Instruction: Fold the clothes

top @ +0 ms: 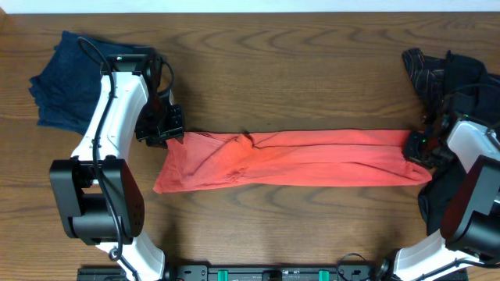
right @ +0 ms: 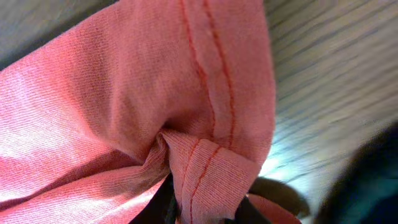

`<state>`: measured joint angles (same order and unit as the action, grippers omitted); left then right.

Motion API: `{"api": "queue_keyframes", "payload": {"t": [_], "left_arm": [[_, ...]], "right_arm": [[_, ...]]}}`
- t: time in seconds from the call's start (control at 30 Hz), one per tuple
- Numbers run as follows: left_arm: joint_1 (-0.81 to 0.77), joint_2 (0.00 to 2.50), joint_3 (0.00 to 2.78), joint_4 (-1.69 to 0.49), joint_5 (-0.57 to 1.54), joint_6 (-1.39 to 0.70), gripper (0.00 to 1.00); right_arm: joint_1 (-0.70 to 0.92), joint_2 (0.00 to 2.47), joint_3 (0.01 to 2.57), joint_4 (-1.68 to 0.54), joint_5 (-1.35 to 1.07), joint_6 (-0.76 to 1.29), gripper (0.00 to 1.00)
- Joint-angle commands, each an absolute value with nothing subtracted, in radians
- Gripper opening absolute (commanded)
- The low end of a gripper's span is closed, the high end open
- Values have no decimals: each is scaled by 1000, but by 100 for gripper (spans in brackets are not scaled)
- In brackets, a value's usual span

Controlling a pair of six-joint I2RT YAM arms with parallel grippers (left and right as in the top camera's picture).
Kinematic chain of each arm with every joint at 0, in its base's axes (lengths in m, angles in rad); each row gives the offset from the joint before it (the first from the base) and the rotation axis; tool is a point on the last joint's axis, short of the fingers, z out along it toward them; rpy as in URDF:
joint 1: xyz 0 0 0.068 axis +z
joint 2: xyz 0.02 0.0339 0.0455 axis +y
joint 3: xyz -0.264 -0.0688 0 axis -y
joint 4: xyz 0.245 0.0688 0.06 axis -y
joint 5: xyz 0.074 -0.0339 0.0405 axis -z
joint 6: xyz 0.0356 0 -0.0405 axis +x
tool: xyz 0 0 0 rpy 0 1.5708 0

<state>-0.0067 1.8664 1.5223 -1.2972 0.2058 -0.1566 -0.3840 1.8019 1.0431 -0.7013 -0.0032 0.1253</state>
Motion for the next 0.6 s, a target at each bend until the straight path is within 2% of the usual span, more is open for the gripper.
{"api": "queue_keyframes", "payload": {"t": [0.0, 0.23, 0.4, 0.57], "left_arm": [[-1, 1857, 1520, -1300, 198, -159, 39], [-1, 1857, 1520, -1298, 198, -159, 39], [-1, 1857, 1520, -1299, 198, -162, 39], [-1, 1857, 1520, -1299, 198, -170, 39]], "right_arm": [[-422, 1765, 1122, -711, 56, 138, 15], [-358, 1682, 1176, -811, 19, 69, 5], [-196, 1641, 1176, -873, 10, 70, 3], [4, 1644, 1175, -898, 9, 96, 5]]}}
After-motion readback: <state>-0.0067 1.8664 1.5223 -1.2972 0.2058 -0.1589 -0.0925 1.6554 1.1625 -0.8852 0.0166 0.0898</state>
